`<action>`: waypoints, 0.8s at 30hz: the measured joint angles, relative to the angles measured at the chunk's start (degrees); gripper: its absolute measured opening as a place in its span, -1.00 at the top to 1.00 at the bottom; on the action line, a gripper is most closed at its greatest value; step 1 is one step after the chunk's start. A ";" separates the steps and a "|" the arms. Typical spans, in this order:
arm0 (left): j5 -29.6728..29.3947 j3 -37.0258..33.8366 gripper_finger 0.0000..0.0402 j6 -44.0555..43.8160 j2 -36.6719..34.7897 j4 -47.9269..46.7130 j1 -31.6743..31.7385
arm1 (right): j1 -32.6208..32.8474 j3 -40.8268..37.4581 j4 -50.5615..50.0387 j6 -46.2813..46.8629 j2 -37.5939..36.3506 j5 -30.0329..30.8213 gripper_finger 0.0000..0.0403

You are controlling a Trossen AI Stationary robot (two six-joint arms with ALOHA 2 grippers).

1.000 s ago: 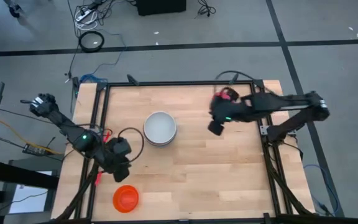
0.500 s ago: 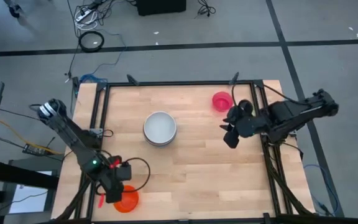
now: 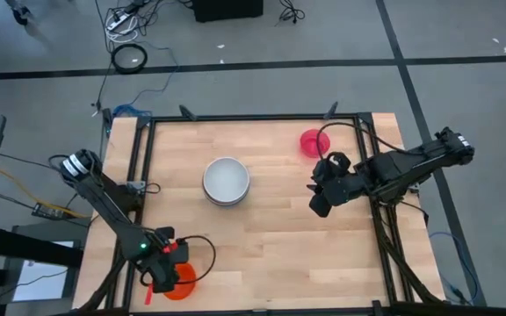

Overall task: Nest bowls inside each other
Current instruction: Stack the orange bowl into the white bowl

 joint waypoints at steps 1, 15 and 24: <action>-0.09 0.01 0.44 0.00 0.47 0.28 0.00 | 0.00 0.00 0.01 -0.01 -0.01 0.02 0.38; -1.80 0.01 0.48 -0.20 7.85 6.40 0.00 | 0.00 0.02 0.01 -1.33 -0.09 0.16 0.38; -1.77 0.11 0.94 -0.27 8.27 6.93 0.09 | -0.04 0.02 0.01 -1.91 -0.07 0.37 0.38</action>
